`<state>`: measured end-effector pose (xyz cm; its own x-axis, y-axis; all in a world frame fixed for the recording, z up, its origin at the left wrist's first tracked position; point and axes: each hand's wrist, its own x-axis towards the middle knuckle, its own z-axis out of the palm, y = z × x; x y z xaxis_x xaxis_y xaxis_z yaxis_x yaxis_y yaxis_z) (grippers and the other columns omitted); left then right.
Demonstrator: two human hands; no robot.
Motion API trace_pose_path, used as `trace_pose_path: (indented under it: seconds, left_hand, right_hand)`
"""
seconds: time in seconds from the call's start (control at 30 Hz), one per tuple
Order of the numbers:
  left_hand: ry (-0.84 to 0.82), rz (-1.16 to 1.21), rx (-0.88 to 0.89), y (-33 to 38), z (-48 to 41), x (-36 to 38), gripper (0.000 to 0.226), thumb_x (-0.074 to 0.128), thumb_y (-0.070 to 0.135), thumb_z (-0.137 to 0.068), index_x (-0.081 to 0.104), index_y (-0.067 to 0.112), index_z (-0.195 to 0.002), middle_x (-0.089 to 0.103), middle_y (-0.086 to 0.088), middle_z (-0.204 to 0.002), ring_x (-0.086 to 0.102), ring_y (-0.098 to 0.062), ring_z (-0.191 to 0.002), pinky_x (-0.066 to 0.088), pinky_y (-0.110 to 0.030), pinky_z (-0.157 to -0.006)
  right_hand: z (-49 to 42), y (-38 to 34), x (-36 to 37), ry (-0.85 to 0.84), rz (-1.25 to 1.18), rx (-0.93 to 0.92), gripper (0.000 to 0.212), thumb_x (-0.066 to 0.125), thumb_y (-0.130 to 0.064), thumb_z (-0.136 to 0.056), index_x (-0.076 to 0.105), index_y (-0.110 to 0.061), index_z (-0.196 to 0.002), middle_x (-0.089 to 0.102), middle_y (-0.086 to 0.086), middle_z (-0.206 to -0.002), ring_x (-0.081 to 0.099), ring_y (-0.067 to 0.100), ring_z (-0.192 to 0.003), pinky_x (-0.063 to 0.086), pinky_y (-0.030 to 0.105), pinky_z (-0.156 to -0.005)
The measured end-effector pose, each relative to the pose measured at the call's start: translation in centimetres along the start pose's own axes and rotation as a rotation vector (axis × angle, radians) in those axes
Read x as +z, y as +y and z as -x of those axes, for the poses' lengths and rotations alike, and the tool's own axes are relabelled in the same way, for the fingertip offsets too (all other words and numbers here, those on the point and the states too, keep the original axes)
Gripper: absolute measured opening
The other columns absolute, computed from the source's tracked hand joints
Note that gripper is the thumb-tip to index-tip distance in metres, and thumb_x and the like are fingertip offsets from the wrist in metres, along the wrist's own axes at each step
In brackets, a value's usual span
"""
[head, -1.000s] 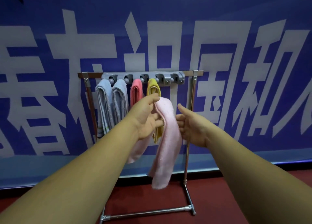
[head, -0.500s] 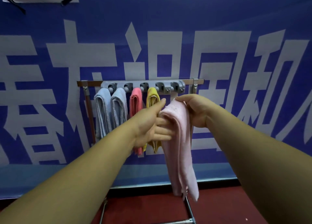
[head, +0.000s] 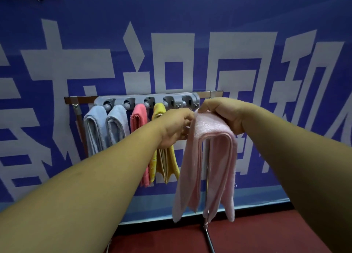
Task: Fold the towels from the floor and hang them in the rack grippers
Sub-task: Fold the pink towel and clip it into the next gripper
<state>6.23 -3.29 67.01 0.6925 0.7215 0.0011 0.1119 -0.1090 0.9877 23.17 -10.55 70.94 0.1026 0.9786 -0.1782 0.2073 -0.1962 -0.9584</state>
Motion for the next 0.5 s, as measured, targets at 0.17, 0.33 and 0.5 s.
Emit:
trace_pose_path:
  seconds: [0.17, 0.33, 0.5]
  left_hand:
    - [-0.087, -0.001, -0.067, -0.6, -3.2, -1.3, 0.017, 0.051, 0.023, -0.102, 0.065, 0.021, -0.093, 0.065, 0.009, -0.067, 0.06, -0.009, -0.06, 0.046, -0.034, -0.072]
    - [-0.062, 0.069, -0.049, -1.2, -6.1, -2.6, 0.026, 0.05, 0.018, -0.103, 0.07, 0.023, -0.088, 0.072, 0.002, -0.079, 0.064, -0.015, -0.072, 0.047, -0.037, -0.077]
    - [0.078, 0.16, -0.011, 0.6, -9.3, -3.3, 0.033, 0.047, 0.017, -0.1, 0.078, 0.011, -0.11, 0.076, -0.018, -0.106, 0.071, -0.028, -0.083, 0.058, -0.04, -0.08]
  right_hand:
    - [-2.6, 0.0, -1.7, 0.018, 0.007, -0.03, 0.038, 0.062, -0.023, -0.093, 0.063, 0.005, -0.119, 0.071, 0.018, -0.079, 0.068, 0.028, -0.063, 0.057, 0.033, -0.062]
    - [-5.4, 0.4, -3.0, 0.045, -0.017, -0.089, 0.032, 0.059, -0.016, -0.098, 0.06, 0.008, -0.119, 0.071, 0.02, -0.077, 0.069, 0.027, -0.057, 0.057, 0.032, -0.051]
    - [-9.3, 1.0, -3.3, 0.146, -0.049, -0.273, 0.017, 0.059, -0.002, -0.099, 0.065, 0.006, -0.113, 0.068, 0.02, -0.087, 0.068, 0.027, -0.07, 0.059, 0.037, -0.066]
